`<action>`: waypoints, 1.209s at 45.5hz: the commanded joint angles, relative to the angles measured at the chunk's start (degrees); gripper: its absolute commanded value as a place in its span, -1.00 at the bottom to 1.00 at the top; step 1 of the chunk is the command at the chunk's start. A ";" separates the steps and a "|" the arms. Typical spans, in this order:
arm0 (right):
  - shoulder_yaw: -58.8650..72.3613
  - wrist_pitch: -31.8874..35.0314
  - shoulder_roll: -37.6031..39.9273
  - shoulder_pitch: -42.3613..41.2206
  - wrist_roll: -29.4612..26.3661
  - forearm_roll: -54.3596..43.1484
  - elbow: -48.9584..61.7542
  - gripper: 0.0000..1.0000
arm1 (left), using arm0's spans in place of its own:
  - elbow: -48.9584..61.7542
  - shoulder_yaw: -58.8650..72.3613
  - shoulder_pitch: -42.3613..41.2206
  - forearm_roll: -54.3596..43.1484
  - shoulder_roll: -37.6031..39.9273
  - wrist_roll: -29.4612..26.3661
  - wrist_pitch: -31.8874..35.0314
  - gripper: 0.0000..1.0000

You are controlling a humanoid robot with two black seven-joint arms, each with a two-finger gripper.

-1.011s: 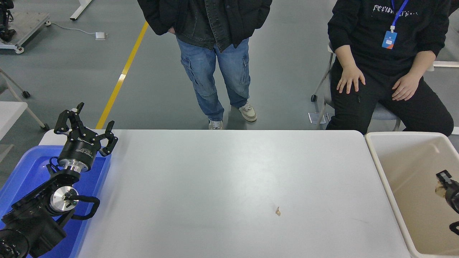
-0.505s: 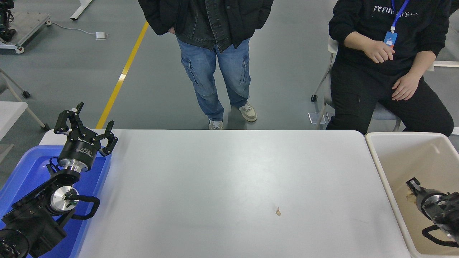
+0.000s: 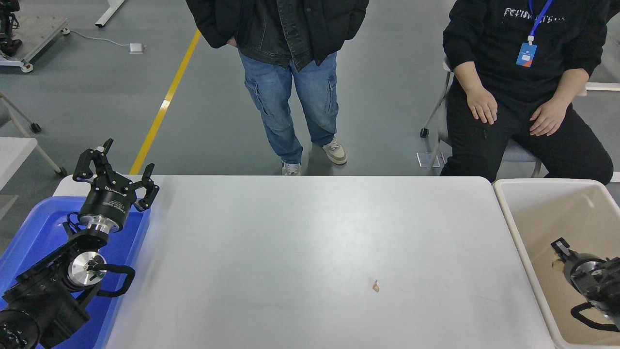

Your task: Clean the table surface

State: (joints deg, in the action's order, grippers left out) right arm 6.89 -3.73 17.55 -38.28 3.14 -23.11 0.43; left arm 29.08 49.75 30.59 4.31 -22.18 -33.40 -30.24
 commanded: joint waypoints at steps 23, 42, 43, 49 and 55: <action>-0.47 -5.50 0.03 -0.21 0.38 0.08 0.27 0.80 | 0.01 0.00 0.00 0.00 -0.06 0.00 0.01 1.00; -9.16 -5.41 4.42 -11.19 0.38 0.17 -0.52 0.92 | 0.01 0.00 0.00 0.00 -0.06 0.00 0.01 1.00; -10.83 -5.41 5.03 -12.25 0.38 0.26 -0.96 0.93 | 0.01 0.00 0.00 0.00 0.03 0.00 0.01 1.00; -22.08 -5.24 8.82 -18.93 0.38 0.26 -5.08 0.93 | 0.01 0.00 0.00 0.00 0.03 0.00 0.01 1.00; -32.54 -4.98 11.80 -22.62 0.47 0.17 -10.97 0.93 | 0.01 0.00 0.00 0.00 -0.06 0.00 0.01 1.00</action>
State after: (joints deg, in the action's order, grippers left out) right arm -9.45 -8.98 24.09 -52.99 3.52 -22.90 -3.27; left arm 29.08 49.75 30.59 4.31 -22.18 -33.40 -30.24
